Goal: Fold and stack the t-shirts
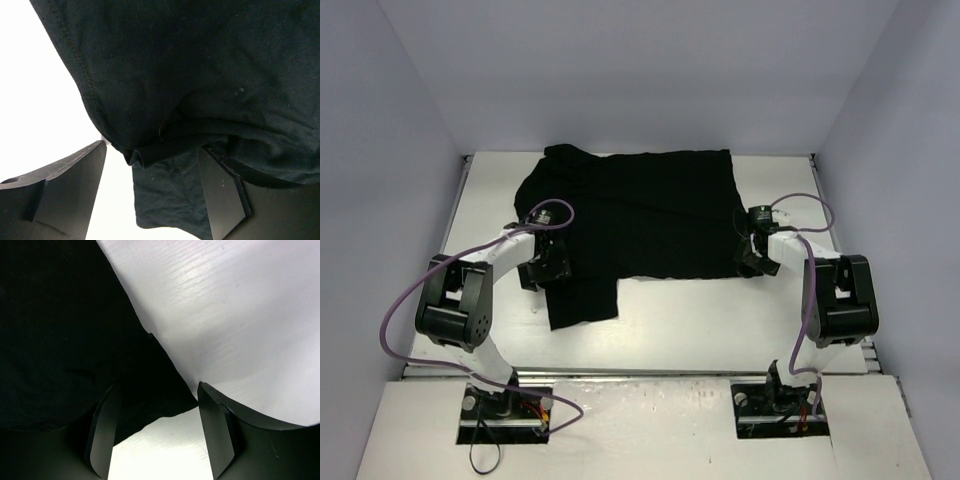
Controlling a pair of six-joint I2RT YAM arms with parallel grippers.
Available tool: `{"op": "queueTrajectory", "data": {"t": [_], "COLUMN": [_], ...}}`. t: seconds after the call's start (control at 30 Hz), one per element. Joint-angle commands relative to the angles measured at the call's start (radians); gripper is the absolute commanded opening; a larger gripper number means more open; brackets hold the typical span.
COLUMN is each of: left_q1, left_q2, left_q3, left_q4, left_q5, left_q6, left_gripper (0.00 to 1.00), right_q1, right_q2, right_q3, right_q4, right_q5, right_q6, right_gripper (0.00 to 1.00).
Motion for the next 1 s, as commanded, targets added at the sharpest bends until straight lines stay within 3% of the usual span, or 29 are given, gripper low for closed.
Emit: {"op": "queueTrajectory", "data": {"t": [0.0,0.23,0.33,0.57,0.73,0.97], "left_q1": [0.015,0.02,0.021,0.02,0.001,-0.08], "left_q2": [-0.029,-0.036,-0.065,-0.255,-0.348,-0.329], "left_q3": [0.034,0.044,0.059,-0.03,-0.17,-0.244], "left_q4": [0.006,0.013,0.004,-0.088,-0.133,-0.127], "left_q5": [-0.018,-0.002,0.023,0.111,0.167,0.162], "left_q6": [0.015,0.018,0.024,-0.016,-0.069,-0.122], "left_gripper": [0.7,0.7,0.7,0.79,0.79,0.72], "right_q1": [-0.01,-0.026,-0.026,-0.026,-0.026,-0.023], "right_q2": [-0.013,-0.011,-0.02,-0.038,-0.051,-0.056], "right_q3": [-0.062,-0.093,-0.077,-0.04,-0.028,-0.014], "right_q4": [-0.033,-0.04,-0.04,-0.042,-0.041,-0.043], "right_q5": [0.034,0.031,0.03,0.009,-0.006,-0.035], "right_q6": [0.027,0.025,0.014,0.001,-0.004,-0.002], "right_gripper": [0.57,0.09,0.01,0.0,0.0,0.0]}}
